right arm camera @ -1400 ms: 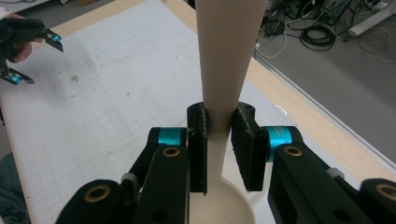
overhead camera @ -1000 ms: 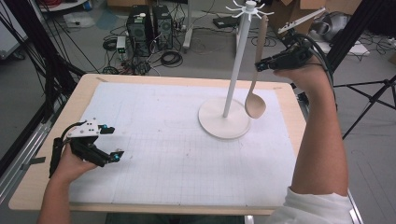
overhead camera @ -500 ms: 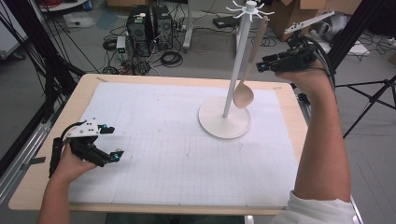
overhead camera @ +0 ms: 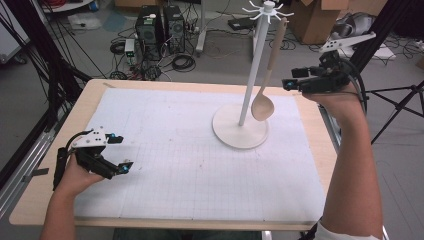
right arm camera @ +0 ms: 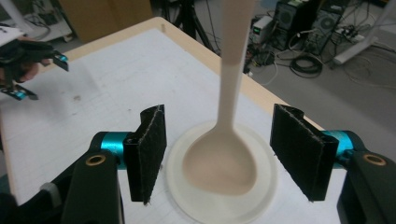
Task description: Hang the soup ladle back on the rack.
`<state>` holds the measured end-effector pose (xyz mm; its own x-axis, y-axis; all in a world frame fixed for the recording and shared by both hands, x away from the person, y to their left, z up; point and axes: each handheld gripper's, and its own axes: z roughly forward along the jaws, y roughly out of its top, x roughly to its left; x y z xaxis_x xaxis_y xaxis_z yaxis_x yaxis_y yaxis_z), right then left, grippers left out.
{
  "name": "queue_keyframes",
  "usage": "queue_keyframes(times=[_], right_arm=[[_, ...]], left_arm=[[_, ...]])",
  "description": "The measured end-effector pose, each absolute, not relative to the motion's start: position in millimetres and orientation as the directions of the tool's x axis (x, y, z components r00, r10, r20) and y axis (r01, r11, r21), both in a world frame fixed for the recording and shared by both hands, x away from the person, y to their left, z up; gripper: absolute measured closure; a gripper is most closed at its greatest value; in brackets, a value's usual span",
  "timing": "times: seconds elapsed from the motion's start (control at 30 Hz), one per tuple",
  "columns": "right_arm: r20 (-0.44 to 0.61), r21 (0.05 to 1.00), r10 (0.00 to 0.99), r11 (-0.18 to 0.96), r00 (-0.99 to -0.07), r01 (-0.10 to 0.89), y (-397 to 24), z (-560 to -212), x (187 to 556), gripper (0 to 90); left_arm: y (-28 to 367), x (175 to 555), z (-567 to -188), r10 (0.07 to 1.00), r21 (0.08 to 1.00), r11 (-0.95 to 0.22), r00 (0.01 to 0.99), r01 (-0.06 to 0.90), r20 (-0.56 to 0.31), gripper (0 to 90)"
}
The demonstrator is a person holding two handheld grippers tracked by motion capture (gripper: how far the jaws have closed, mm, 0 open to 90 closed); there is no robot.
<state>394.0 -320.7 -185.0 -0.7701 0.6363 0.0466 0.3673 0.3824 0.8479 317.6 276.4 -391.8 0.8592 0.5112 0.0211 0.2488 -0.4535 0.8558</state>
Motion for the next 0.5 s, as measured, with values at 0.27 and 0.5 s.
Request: queue_keyframes(times=[0.27,0.5], right_arm=[[0.022,0.874,0.603,0.376,-0.798,0.308,-321.7,-204.7,371.6,25.5],[-0.005,0.905,0.536,0.361,-0.844,0.224,-309.4,-219.0,350.1,20.7]], left_arm=[[274.9,316.7,-391.3,0.508,0.858,-0.450,0.861,0.247,0.019,1.7],[275.1,316.5,-391.1,0.510,0.857,-0.453,0.860,0.247,0.021,1.7]])
